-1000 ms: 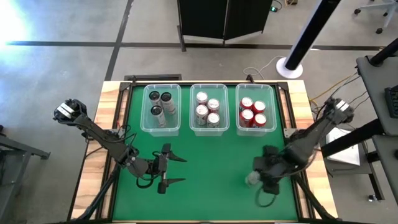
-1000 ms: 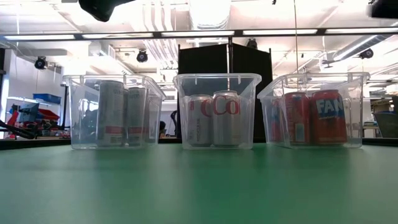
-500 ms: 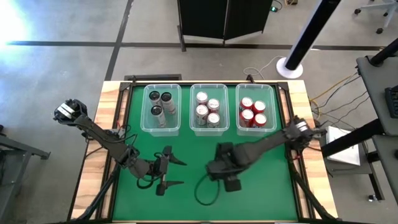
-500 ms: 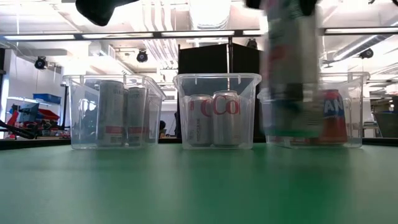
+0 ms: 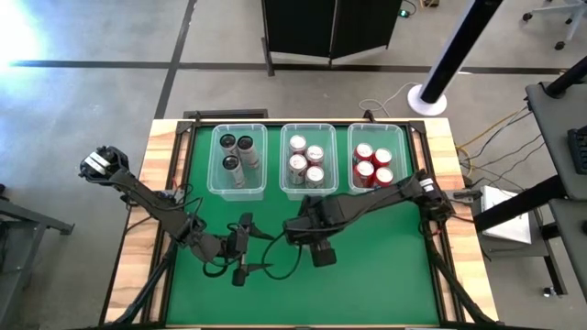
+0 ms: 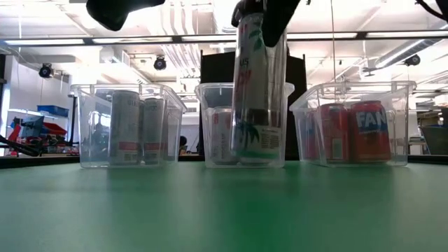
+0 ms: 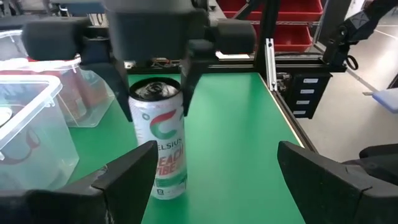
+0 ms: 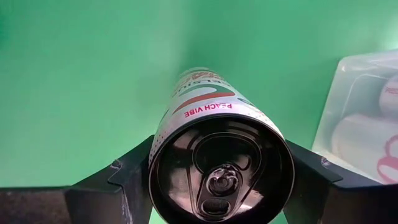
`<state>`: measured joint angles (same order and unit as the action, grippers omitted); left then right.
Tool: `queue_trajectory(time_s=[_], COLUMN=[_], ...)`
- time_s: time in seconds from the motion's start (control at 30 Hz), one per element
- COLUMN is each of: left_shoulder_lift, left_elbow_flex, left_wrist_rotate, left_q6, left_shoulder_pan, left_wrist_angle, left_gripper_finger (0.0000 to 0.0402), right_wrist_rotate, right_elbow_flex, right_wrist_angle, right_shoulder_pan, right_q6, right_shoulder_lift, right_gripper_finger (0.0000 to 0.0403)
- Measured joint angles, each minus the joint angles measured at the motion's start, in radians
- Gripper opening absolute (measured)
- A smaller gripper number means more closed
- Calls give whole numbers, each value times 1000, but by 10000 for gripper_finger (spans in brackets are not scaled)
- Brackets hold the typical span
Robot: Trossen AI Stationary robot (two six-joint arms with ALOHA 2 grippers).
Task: Sort soda cans
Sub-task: Put the white soda can into the left transparent bin
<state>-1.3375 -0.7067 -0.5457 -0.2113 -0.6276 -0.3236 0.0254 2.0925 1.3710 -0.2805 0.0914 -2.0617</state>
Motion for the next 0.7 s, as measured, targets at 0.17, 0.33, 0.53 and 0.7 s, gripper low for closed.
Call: queue_trajectory(time_s=[0.17,0.33,0.53,0.7], left_shoulder_lift=[-1,-1,-1,-1], left_elbow_flex=[0,0,0,0], left_wrist_rotate=[0,13,13,14], left_q6=[-28,-62,-62,-63], left_shoulder_pan=[1,1,1,1], left_wrist_angle=[-3,-7,-15,-14], left_gripper_finger=[315,315,315,315], right_wrist_rotate=[0,-7,-37,-47], right_elbow_flex=[-17,-34,-41,-41], right_wrist_angle=[-22,-71,-114,-117], right_shoulder_pan=[3,3,2,2], right_q6=[-14,-31,-51,-40], right_shoulder_lift=[-3,-3,-3,-3], right_gripper_finger=[248,252,259,266])
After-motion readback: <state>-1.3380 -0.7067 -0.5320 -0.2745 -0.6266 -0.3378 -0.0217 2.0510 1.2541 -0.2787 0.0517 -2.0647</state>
